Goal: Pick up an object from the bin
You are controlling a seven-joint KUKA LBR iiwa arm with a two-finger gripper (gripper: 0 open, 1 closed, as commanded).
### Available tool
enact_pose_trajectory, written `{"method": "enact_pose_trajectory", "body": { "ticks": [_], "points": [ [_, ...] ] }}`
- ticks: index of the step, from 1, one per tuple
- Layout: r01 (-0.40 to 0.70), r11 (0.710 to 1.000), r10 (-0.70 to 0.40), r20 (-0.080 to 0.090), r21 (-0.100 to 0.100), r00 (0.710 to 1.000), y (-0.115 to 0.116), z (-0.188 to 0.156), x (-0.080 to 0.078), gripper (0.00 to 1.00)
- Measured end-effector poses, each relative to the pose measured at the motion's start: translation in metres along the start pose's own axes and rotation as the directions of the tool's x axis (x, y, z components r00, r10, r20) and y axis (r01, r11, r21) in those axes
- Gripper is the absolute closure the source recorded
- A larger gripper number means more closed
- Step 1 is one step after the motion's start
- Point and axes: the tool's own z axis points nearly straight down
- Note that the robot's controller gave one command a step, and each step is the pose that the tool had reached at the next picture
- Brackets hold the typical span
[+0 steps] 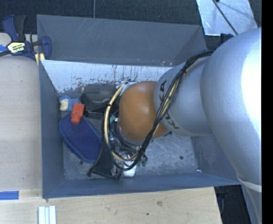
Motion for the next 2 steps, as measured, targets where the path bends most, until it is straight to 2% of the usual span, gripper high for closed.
{"method": "enact_pose_trajectory", "body": {
  "ticks": [1,2],
  "points": [
    [-0.003,1.000,0.003,0.002,0.000,1.000,-0.001,-0.001,-0.001,1.00],
    [0.057,0.998,-0.057,0.012,0.000,0.998,0.011,-0.156,0.005,1.00]
  ]
}}
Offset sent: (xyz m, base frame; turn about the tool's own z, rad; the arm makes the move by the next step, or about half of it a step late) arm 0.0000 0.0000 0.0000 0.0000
